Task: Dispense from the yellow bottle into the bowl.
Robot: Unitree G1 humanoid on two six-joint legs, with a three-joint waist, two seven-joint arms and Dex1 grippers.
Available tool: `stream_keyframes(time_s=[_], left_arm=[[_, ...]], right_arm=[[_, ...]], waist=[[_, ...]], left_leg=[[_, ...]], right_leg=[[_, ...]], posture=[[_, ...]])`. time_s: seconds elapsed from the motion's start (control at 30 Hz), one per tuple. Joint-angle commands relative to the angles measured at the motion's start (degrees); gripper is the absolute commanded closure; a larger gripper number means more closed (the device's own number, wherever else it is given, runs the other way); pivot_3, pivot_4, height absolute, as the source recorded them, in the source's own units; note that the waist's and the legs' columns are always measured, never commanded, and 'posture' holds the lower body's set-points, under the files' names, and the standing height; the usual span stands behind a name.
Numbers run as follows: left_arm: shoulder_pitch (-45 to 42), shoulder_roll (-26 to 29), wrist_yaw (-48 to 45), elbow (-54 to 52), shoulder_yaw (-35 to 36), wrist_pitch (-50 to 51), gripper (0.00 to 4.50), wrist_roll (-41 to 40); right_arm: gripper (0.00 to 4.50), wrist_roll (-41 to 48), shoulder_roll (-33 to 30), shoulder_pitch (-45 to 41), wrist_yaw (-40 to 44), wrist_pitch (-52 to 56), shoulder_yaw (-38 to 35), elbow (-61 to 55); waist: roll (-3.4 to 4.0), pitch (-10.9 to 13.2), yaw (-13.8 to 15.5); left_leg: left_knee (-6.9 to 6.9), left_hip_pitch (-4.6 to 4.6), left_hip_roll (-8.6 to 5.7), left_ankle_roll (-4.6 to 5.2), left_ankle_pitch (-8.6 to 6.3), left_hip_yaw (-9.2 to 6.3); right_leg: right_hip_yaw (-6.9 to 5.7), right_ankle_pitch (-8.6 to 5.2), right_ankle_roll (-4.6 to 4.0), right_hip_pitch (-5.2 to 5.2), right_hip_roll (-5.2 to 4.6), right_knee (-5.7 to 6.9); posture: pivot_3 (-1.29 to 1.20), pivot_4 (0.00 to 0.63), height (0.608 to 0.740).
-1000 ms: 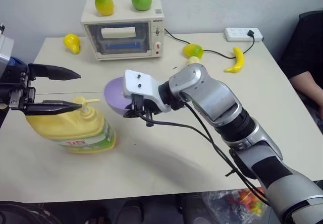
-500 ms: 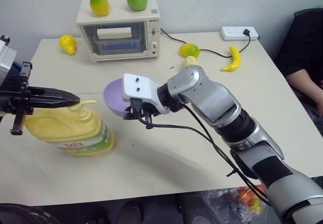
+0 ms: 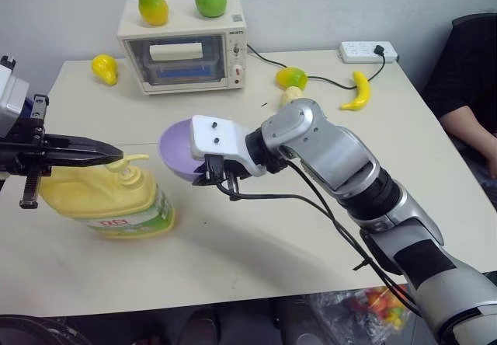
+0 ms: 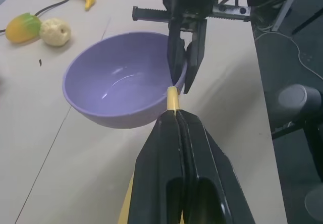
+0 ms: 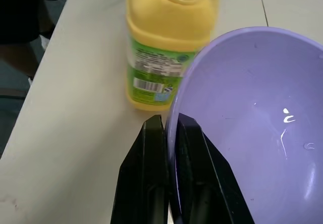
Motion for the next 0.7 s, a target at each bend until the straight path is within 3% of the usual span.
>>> stream_keyframes(time_s=[0.03, 0.7], left_arm=[[0.0, 0.7, 0.2, -1.0, -0.6, -0.2, 4.48, 1.2], [0.4, 1.3, -0.8, -0.2, -3.6, -2.6, 4.48, 3.7]], right_arm=[[4.5, 0.3, -0.2, -0.7, 0.3, -1.7, 0.5, -3.3], [4.5, 0.4, -0.2, -0.4, 1.7, -10.3, 0.3, -3.6]], waist=[[0.0, 0.0, 0.0], [0.02, 0.0, 0.0]], left_leg=[[0.0, 0.0, 0.0, 0.0, 0.0, 0.0], [0.01, 0.22, -0.02, 0.04, 0.0, 0.02]], right_leg=[[0.0, 0.0, 0.0, 0.0, 0.0, 0.0], [0.01, 0.0, -0.01, 0.14, -0.01, 0.13]], posture=[[0.0, 0.15, 0.74], [0.0, 0.15, 0.74]])
